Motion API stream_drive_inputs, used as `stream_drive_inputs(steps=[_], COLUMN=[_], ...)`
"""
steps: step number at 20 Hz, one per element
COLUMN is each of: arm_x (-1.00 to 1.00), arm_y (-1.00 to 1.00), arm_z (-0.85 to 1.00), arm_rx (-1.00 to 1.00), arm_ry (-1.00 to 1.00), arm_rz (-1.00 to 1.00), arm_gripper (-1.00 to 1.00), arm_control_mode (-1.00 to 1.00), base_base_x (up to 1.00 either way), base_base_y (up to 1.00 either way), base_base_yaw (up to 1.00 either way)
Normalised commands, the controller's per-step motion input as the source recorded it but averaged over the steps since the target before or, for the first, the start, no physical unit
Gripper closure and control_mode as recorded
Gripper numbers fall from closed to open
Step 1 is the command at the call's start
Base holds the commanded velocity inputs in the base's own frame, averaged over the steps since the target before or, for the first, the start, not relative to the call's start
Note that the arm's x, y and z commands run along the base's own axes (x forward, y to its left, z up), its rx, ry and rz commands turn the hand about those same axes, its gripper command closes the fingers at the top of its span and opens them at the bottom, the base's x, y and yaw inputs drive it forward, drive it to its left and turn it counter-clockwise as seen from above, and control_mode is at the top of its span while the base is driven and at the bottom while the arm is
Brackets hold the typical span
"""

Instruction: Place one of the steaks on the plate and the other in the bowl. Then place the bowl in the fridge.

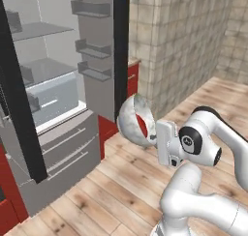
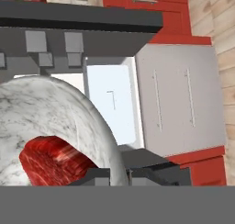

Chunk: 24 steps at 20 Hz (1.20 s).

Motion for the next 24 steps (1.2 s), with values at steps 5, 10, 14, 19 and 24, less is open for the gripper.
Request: stream_drive_inputs(steps=[5,10,14,19,24], arm_x=[0.00,0.00,0.00,0.00,0.00], arm_y=[0.00,0.00,0.00,0.00,0.00], arm_z=[0.00,0.00,0.00,0.00,0.00], arm_rx=[0.00,0.00,0.00,0.00,0.00], arm_ry=[0.00,0.00,0.00,0.00,0.00], arm_rz=[0.00,0.00,0.00,0.00,0.00], arm_gripper=[1.00,1.00,1.00,1.00,1.00], arm_control_mode=[1.00,1.00,1.00,1.00,1.00], base_base_x=[0.33,0.41,0.53,0.52,0.52], base_base_y=[0.79,0.69,0.48,0.46,0.03], base_base_yaw=[-0.10,-0.07,-0.01,-0.02,0.00])
